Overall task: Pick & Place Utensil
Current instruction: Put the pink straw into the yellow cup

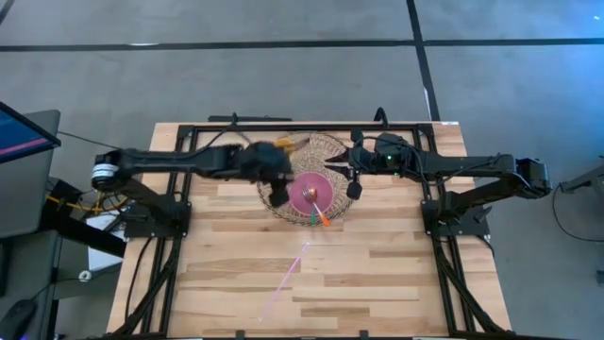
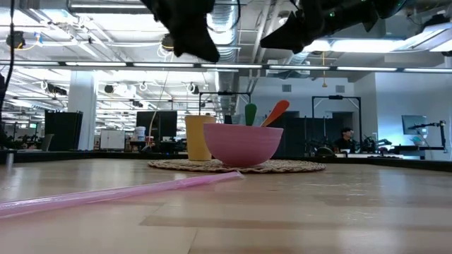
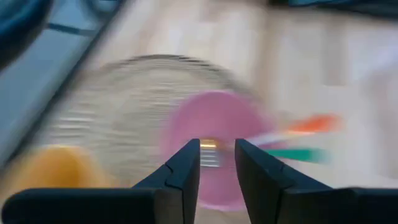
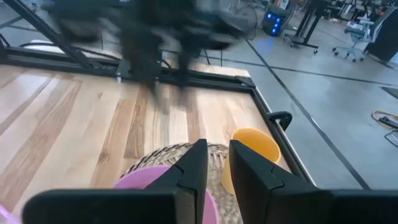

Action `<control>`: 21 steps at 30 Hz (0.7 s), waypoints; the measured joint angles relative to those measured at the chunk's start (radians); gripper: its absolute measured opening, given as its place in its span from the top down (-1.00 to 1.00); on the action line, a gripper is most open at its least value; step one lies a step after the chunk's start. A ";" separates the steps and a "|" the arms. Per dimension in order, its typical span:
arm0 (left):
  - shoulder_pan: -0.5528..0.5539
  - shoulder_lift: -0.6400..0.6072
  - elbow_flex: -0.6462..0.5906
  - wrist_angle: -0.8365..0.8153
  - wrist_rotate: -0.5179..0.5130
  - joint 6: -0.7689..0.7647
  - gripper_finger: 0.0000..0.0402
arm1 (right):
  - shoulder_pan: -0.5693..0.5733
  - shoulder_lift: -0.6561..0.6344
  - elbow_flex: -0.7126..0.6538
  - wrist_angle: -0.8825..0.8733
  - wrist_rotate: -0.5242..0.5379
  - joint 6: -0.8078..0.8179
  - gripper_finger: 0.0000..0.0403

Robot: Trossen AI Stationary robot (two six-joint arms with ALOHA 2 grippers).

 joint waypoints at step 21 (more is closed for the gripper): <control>-0.510 0.132 -0.183 0.169 0.011 -0.650 0.50 | -0.001 0.000 0.000 -0.026 0.000 -0.002 0.70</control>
